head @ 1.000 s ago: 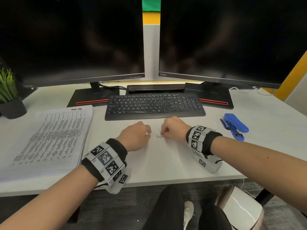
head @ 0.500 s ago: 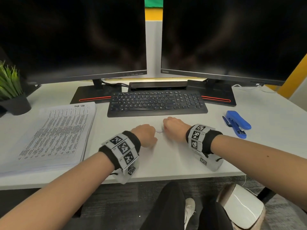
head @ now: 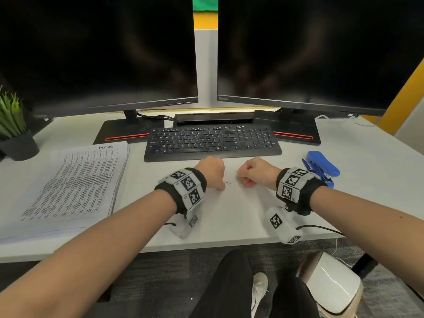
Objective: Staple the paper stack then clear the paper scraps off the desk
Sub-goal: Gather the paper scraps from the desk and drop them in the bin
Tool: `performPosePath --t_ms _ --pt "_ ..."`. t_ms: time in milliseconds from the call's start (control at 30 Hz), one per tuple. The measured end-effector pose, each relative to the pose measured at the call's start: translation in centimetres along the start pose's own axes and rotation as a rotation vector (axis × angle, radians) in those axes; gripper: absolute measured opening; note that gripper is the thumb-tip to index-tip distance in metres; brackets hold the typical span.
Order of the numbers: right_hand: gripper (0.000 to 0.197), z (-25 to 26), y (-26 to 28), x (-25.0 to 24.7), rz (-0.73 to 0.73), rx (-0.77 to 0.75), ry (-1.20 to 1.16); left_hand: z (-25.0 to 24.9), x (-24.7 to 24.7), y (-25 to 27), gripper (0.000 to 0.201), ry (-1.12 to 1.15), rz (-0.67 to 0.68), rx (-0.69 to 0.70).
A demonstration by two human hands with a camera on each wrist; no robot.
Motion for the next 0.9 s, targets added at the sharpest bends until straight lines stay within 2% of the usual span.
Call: performPosePath --t_ms 67,133,267,400,533,800,900 --pt "0.026 -0.2 0.0 -0.1 0.0 0.01 -0.016 -0.1 -0.1 -0.3 0.051 -0.005 -0.005 -0.001" --pt "0.026 -0.3 0.0 -0.2 0.0 0.015 -0.036 -0.5 0.1 -0.7 0.052 -0.02 -0.006 0.021" --pt "0.027 -0.5 0.1 -0.3 -0.002 0.025 -0.076 -1.2 0.2 -1.4 0.032 -0.061 0.001 0.092" --pt "0.03 -0.5 0.5 -0.7 -0.005 0.026 -0.119 -1.2 -0.1 -1.2 0.015 -0.037 -0.075 0.121" --pt "0.031 -0.5 1.0 -1.3 -0.005 0.021 -0.177 -1.2 0.2 -1.3 0.022 -0.045 -0.11 0.132" --pt "0.029 -0.9 2.2 -1.8 -0.006 0.045 -0.257 -2.6 0.8 -1.5 0.024 -0.27 -0.002 0.158" --pt "0.028 -0.9 2.6 -1.8 -0.001 0.047 -0.271 -2.6 0.7 -1.6 0.024 -0.277 0.012 0.164"
Point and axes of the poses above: each hand's wrist, its own y-axis away from the middle knuckle, its own x-axis out of the palm, z = x × y, the point moved 7 cm from there along -y, towards the middle knuckle, and after that the axes turned 12 degrees about x, right-handed, at the moved point
